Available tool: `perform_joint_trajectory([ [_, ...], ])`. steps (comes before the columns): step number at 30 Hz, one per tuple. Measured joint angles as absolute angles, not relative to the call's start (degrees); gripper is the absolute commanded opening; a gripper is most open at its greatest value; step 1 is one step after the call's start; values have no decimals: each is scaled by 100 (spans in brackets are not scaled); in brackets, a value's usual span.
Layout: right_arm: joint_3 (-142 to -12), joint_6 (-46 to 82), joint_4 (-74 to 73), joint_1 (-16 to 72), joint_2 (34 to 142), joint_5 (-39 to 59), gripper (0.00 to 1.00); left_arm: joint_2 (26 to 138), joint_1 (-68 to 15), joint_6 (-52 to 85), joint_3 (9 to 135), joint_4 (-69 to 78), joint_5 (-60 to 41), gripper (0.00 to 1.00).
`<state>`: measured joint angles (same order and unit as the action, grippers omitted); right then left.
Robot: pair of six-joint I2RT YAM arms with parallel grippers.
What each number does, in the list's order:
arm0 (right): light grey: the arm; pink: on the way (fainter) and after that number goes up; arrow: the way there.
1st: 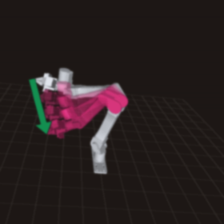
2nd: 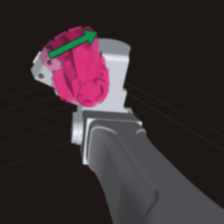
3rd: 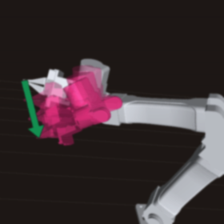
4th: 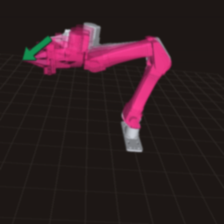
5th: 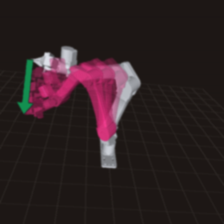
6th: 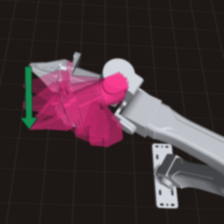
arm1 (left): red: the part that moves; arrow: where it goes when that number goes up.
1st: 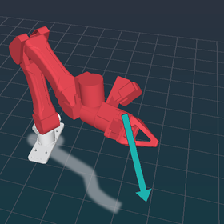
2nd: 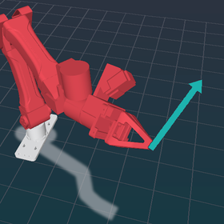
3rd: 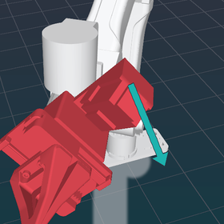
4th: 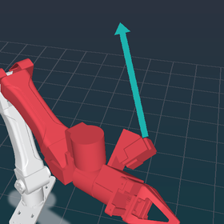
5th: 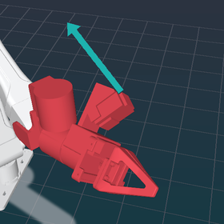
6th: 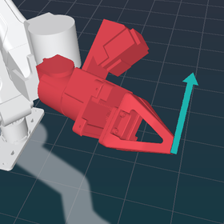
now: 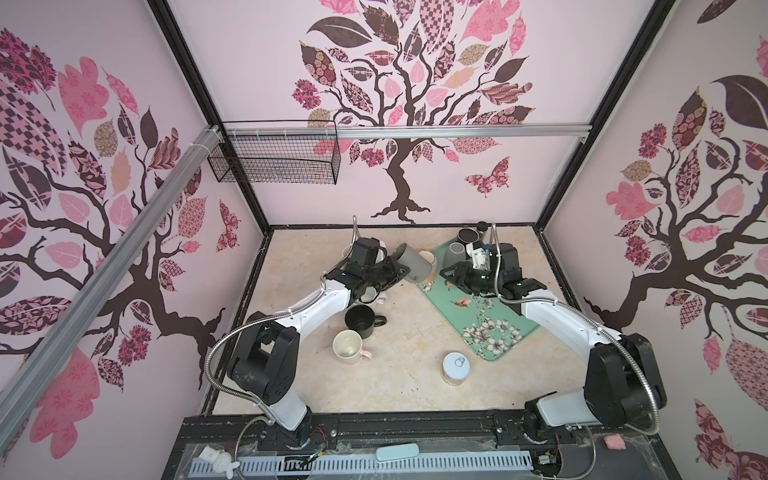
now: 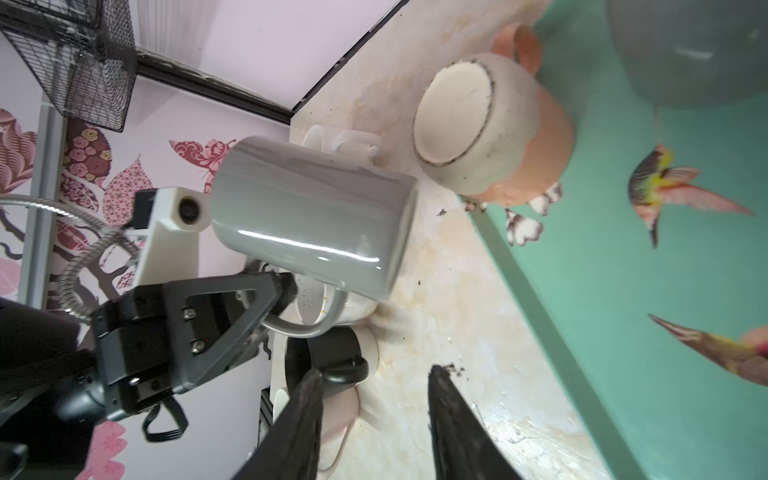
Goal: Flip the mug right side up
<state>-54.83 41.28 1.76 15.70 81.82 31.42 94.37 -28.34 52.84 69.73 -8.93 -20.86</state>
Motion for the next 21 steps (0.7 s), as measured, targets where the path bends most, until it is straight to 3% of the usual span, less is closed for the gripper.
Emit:
perform_joint_trajectory([
  [10,-5474,3739,545,1520,8095,2982,45,10416,-3284,4047,8993,-2379,834,0],
  [21,-5194,3592,628,1520,7865,3092,45,12560,-3468,3743,11024,-3288,2687,0],
])
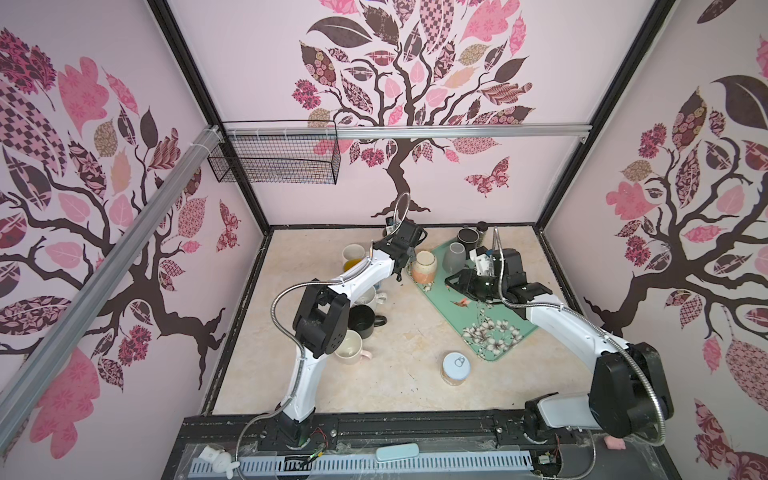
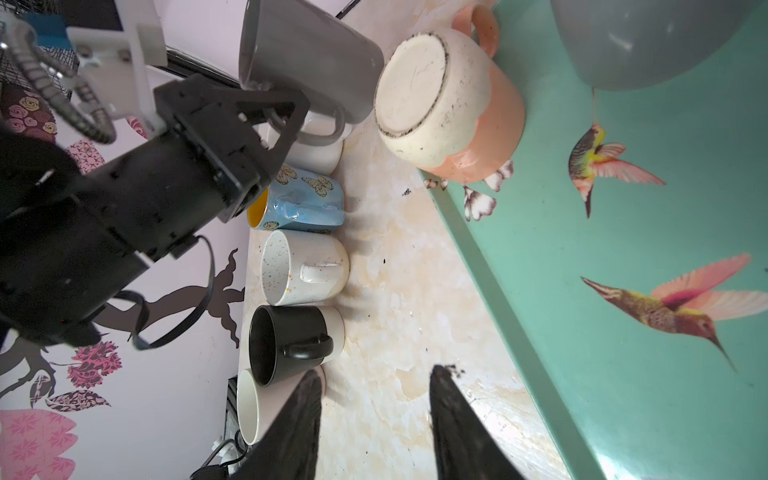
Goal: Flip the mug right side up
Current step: 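Lower the grey mug upright onto the table beside the white mug with left gripper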
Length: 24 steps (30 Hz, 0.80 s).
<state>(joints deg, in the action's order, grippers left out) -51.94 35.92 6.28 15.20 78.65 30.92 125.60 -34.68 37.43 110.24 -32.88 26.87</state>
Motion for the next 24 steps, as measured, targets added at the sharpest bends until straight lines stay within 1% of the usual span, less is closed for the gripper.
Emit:
perform_joint_trajectory([
  [10,-4831,3463,716,1518,7730,3162,45,13240,-3470,3771,11786,-3570,3594,0],
  [19,-4803,3380,766,1518,7730,3157,45,13679,-3459,3986,11810,-3597,3736,1],
  [21,-4803,3358,775,1518,7730,3155,45,13769,-3459,4110,11821,-3636,3850,7],
  [22,-4801,3347,777,1520,7730,3153,45,13782,-3454,4174,11861,-3653,3844,15],
  [23,-4797,3334,777,1520,7730,3153,45,13784,-3450,4226,11872,-3677,3833,24],
  [24,-4792,3332,777,1520,7730,3153,45,13784,-3444,4250,11872,-3699,3833,30],
])
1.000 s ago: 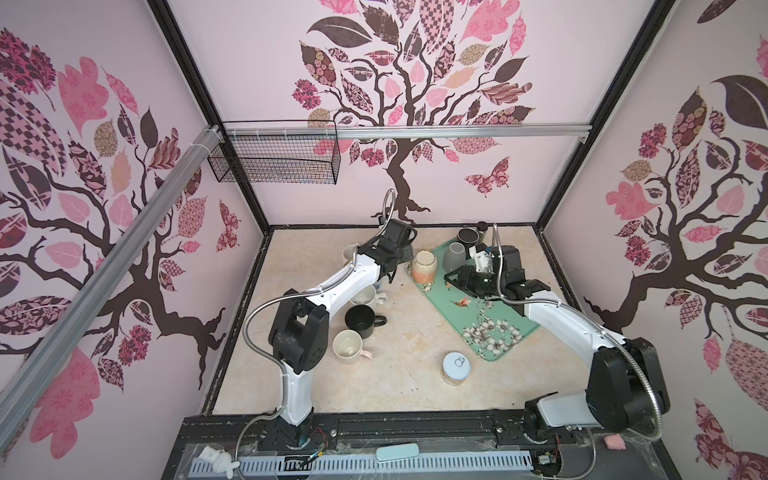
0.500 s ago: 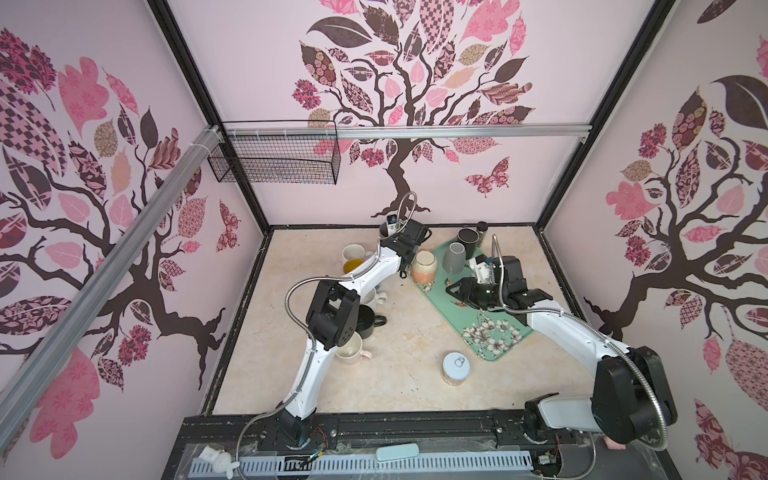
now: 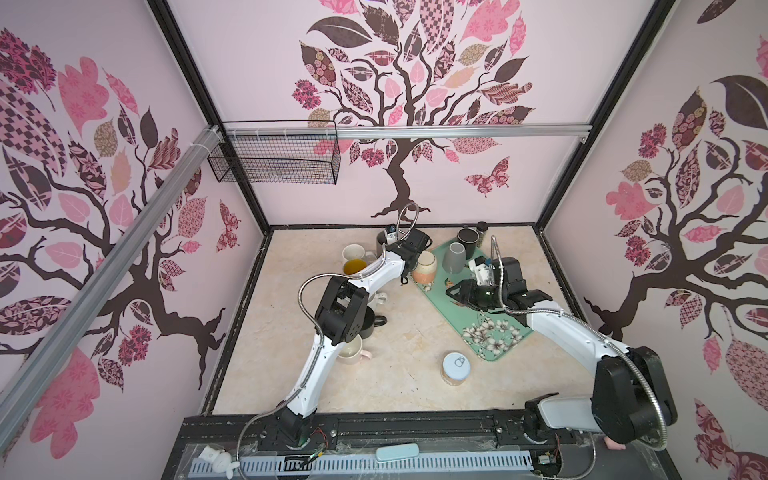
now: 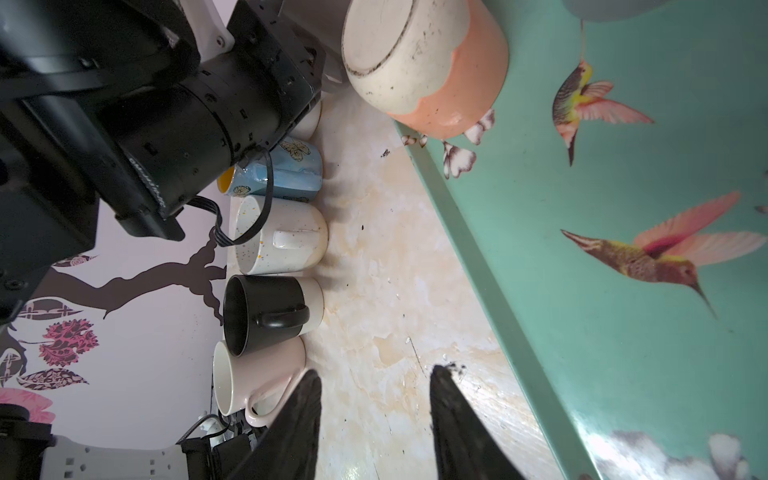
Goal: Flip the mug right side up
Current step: 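Lower the grey mug upright onto the table beside the white mug with left gripper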
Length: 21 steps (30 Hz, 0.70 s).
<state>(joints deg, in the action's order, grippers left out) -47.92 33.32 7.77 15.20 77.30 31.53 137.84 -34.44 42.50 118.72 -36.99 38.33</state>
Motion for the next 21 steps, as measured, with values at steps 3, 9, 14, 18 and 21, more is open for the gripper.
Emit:
perform_joint_trajectory([
  [3,-4790,3315,799,1520,7730,3144,45,13780,-3420,4401,11872,-3662,3833,39],
  [9,-4790,3293,816,1520,7730,3120,45,13563,-3420,4574,11581,-3546,3658,47],
  [14,-4790,3293,843,1520,7730,3105,44,13139,-3441,4687,11233,-3402,3452,49],
  [18,-4790,3293,847,1520,7730,3105,44,13010,-3461,4748,11177,-3249,3282,49],
  [21,-4790,3291,864,1520,7730,3096,44,13013,-3474,4797,11181,-3214,3151,49],
])
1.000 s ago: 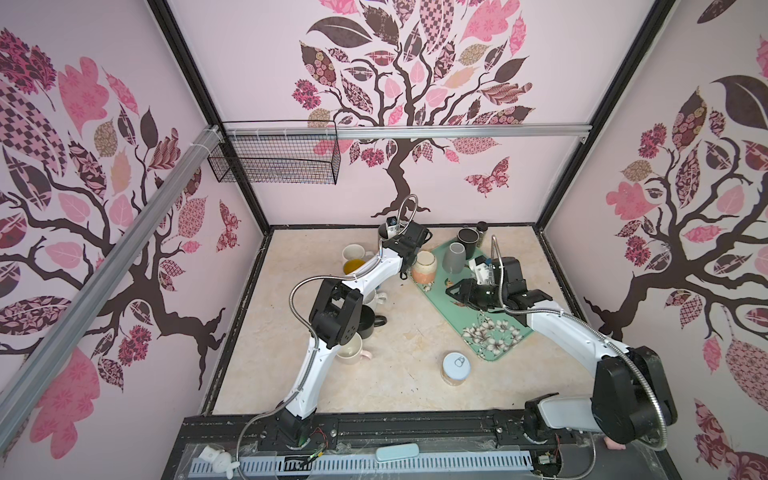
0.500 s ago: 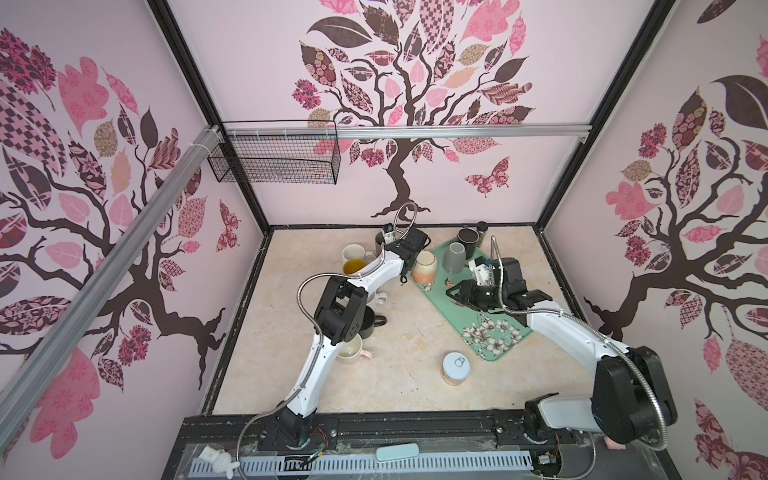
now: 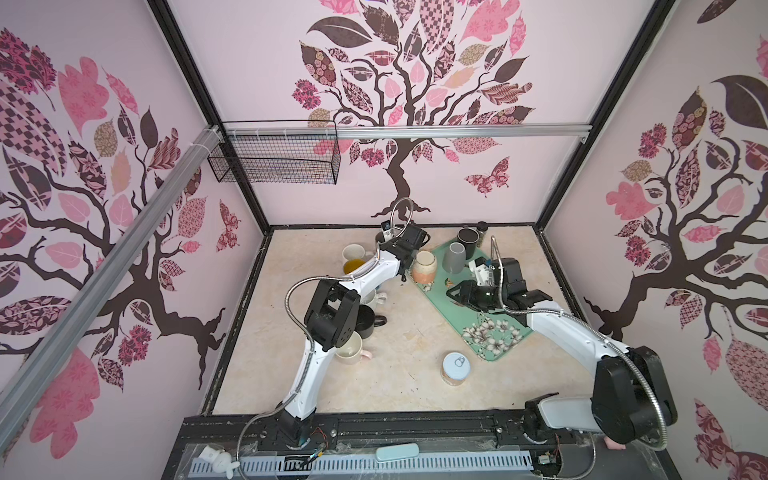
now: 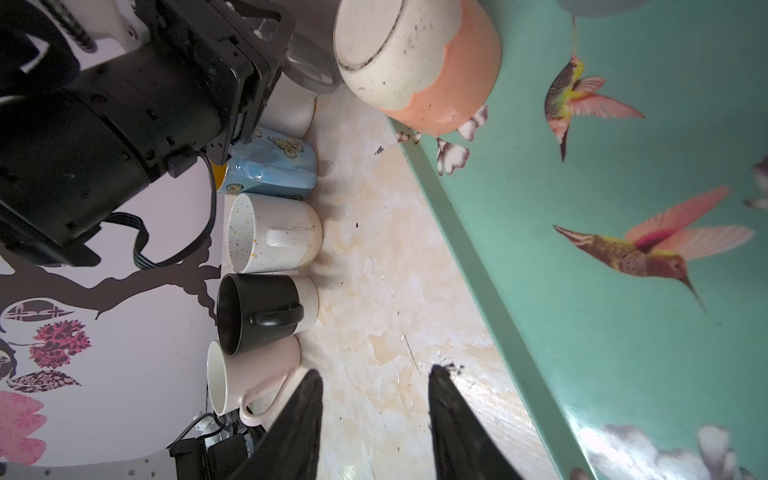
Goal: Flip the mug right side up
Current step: 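Lower the grey mug upright onto the table beside the white mug with left gripper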
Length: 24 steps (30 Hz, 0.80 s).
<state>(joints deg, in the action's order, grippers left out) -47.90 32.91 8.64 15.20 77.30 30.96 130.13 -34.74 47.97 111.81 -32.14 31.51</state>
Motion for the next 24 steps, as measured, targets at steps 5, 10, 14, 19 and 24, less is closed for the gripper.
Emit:
perform_joint_trajectory([
  [5,-4790,3273,886,1520,7730,3061,44,13067,-3476,4821,11295,-3190,2961,49],
  [10,-4792,3247,888,1520,7730,3020,44,13288,-3481,4821,11509,-3033,2799,49],
  [14,-4790,3210,906,1520,7730,2985,44,13524,-3481,4801,11727,-2919,2716,49],
  [19,-4797,3164,1015,1518,7730,2856,44,13590,-3463,4600,11778,-2849,2510,49],
  [24,-4882,3144,1179,1485,7732,2668,45,13557,-3441,4246,11771,-2604,2104,49],
])
